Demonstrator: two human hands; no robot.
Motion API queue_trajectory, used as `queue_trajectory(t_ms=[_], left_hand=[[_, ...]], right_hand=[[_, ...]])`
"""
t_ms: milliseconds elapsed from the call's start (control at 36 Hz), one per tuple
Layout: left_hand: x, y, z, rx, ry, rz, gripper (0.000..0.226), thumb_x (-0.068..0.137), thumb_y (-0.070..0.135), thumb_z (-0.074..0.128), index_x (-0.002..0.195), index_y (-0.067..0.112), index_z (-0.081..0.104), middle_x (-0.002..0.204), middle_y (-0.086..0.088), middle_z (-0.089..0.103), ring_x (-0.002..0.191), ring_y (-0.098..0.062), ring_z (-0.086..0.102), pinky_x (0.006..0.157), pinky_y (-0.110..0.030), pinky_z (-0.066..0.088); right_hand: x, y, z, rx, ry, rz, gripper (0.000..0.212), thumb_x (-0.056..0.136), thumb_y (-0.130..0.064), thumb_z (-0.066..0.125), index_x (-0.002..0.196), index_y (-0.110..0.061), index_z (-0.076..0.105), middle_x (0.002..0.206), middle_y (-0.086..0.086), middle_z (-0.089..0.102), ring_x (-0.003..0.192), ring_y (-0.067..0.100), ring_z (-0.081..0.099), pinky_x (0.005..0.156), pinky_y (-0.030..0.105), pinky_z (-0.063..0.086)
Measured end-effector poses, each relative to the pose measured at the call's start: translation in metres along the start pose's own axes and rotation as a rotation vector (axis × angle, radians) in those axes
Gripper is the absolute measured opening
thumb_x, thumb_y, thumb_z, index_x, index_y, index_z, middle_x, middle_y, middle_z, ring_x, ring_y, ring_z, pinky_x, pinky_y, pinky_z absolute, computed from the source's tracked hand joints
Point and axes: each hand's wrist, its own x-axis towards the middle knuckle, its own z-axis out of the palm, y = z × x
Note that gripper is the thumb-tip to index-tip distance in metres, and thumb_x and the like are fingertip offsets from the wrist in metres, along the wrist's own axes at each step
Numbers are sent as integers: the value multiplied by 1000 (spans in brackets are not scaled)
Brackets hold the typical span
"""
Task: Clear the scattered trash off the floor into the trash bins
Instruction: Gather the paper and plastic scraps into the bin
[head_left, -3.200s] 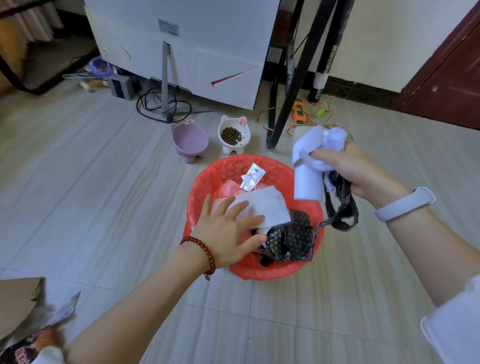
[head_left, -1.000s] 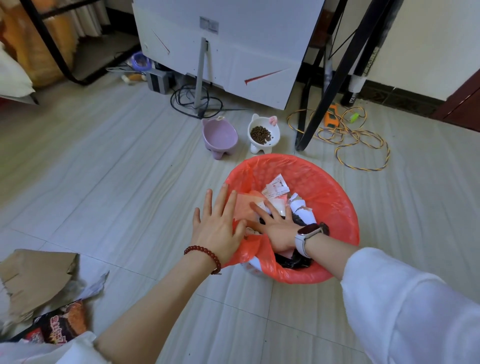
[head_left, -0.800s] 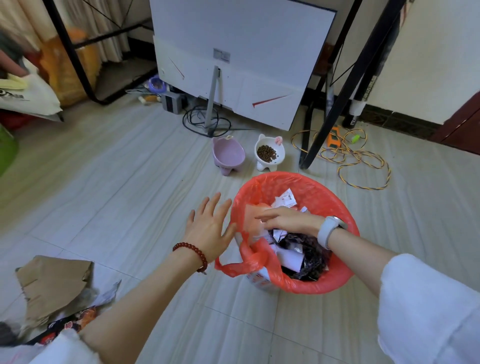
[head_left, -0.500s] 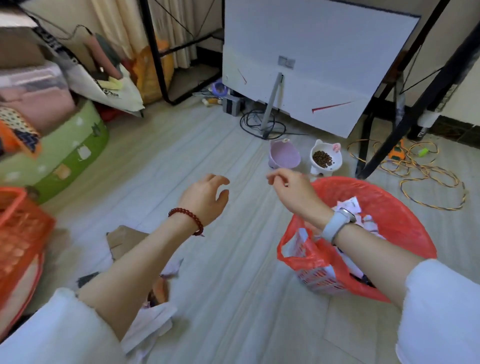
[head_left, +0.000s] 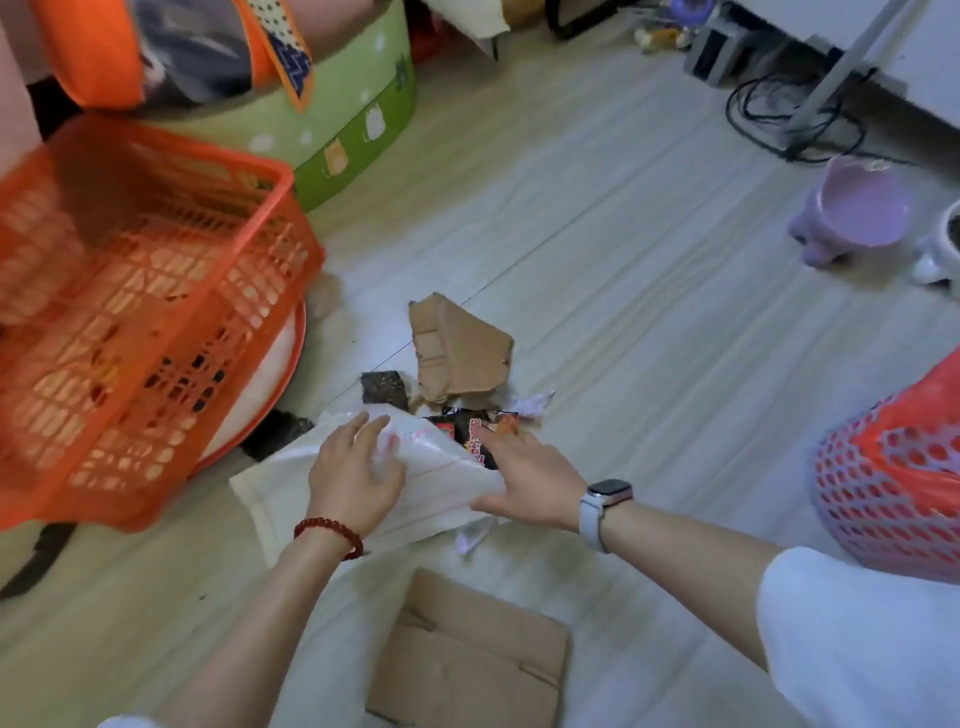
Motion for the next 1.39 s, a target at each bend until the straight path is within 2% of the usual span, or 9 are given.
queue_trajectory(t_ms=[167,250,306,389,611,722,944,1194,1389], left_hand=[[-11,-21,3,261,-165,153,98,63,74,53,142,44,4,156,8,-8,142,-25,-16,110,-57,-6],[-6,-16,-2,305,-141,216,64,77,61,56,135,41,36,149,10,26,142,-26,10,111,-56,2],[-5,-6,-5,125,-51,204,30,87,46,52,111,29,58,116,5,61,116,-24,50,94,-38,36],[-8,25,-2,-220,104,44,16,93,25,51,95,15,63,83,-4,64,81,-21,57,59,-27,33],[-12,91,10,-1197,-203,-370,34,94,25,47,125,11,53,127,-11,56,119,-27,51,108,-44,35],[-27,102,11,-1291,-459,-341,41,98,38,34,111,11,61,95,-7,69,92,-22,65,89,-34,50],[-25,64,31,-610,-151,-186,25,93,27,49,111,17,63,118,-4,60,108,-17,51,86,-28,40],[16,13,61,252,-235,-128,99,64,75,59,142,49,3,154,-3,-19,140,-34,-19,106,-65,0],[23,15,67,264,-79,-93,59,73,54,68,119,23,51,148,-8,21,133,-37,18,105,-50,27]], right_hand=[[3,-14,11,94,77,-103,41,84,-2,40,117,-20,57,111,6,63,99,29,57,69,35,44],[-5,-3,-14,332,91,-178,44,82,3,35,114,-10,63,112,9,65,103,26,57,85,35,46],[-13,6,-29,429,183,-157,45,82,6,34,114,-6,63,113,12,63,106,26,56,87,22,41],[-25,17,-36,409,290,-125,53,83,-3,30,127,-19,54,129,6,48,117,25,49,99,27,39],[-45,-7,-8,657,40,-144,94,60,-84,49,129,-59,-10,151,-25,-13,138,-9,-14,112,14,4],[-42,-9,-5,999,114,-130,82,81,-30,69,136,-51,12,139,-37,23,130,-17,25,106,11,29],[-44,38,-13,501,203,96,47,73,0,62,113,-23,58,98,1,65,93,23,62,76,34,48],[-57,60,-23,302,139,165,27,79,4,55,98,-16,55,74,-6,49,73,20,46,56,22,31],[-56,60,-17,226,113,251,26,85,-6,45,105,-19,55,100,3,61,90,24,56,73,33,43]])
